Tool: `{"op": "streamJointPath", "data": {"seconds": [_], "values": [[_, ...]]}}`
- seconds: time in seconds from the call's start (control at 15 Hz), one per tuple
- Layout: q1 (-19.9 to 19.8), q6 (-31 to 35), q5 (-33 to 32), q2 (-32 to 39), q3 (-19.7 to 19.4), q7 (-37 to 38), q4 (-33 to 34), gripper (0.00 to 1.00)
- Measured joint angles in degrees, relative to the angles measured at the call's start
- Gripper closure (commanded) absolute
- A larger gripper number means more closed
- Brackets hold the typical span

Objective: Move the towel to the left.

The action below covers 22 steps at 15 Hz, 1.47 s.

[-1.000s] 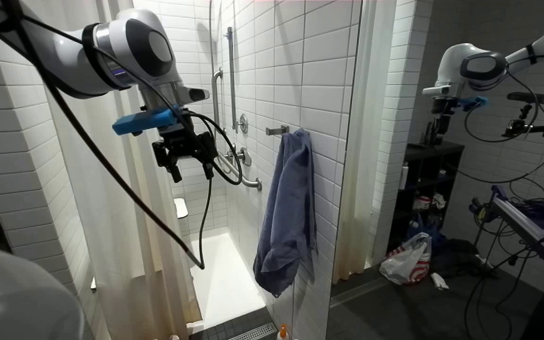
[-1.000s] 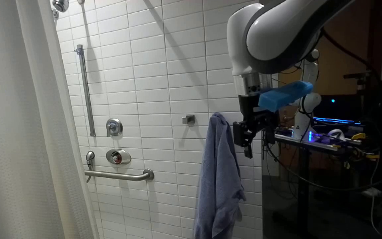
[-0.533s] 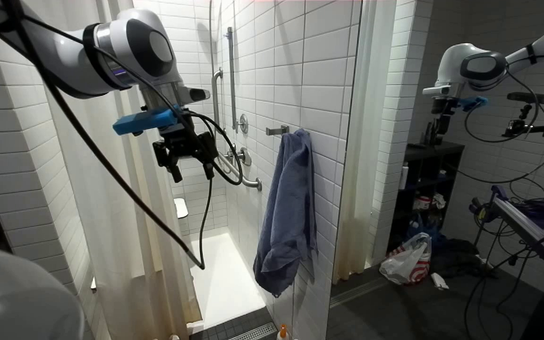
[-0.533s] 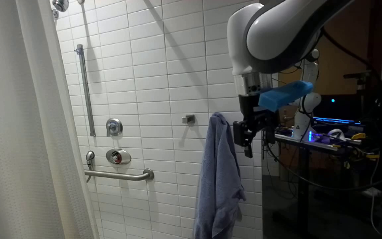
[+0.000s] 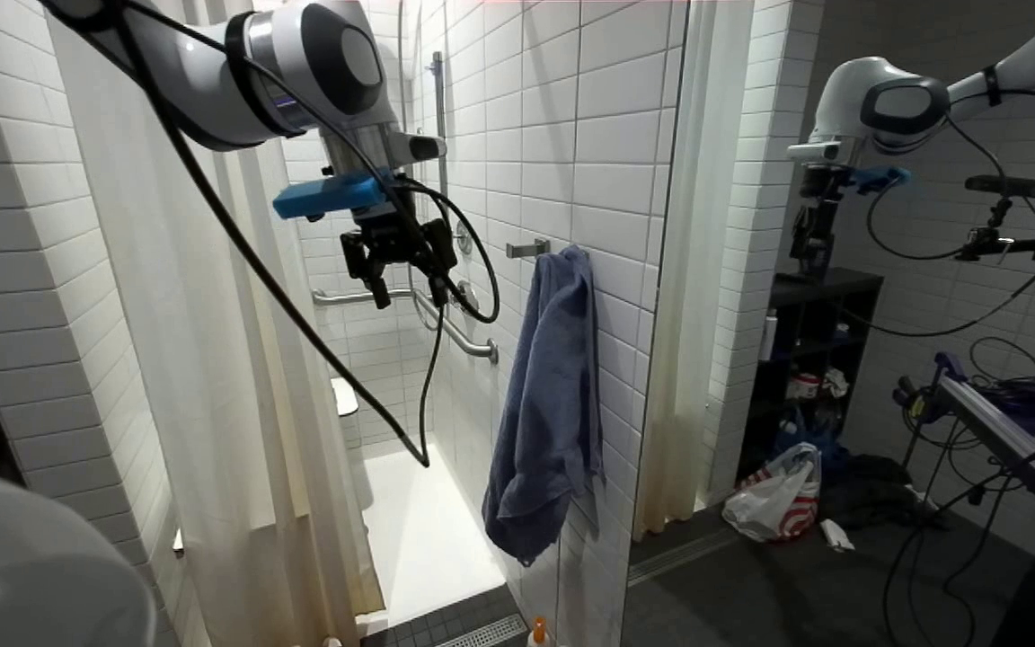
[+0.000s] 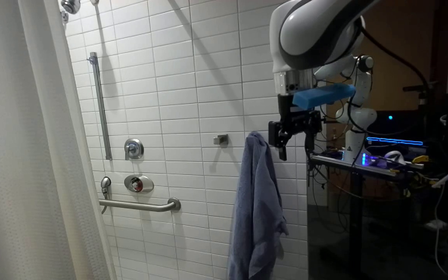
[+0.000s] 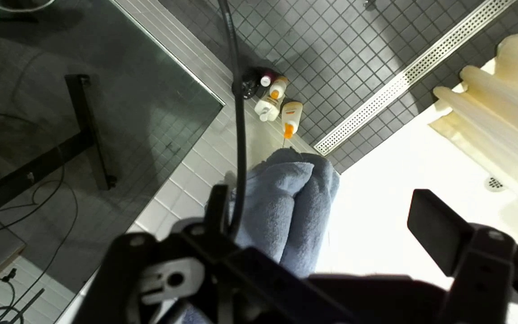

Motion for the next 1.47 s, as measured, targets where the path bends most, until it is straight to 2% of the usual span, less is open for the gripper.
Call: {"op": "streamJointPath", "data": {"seconds": [0.4,1.0,1.47], "values": [[-0.2,0.1,0.0,6.2,-3.2,0.0,7.6,0.0],[-0.1,-0.1,0.0,7.7,-4.2,0.0,9.0,0.0],[-0.2,-3.1,2.1,13.3,-7.6,0.1,19.9,0.0]]}}
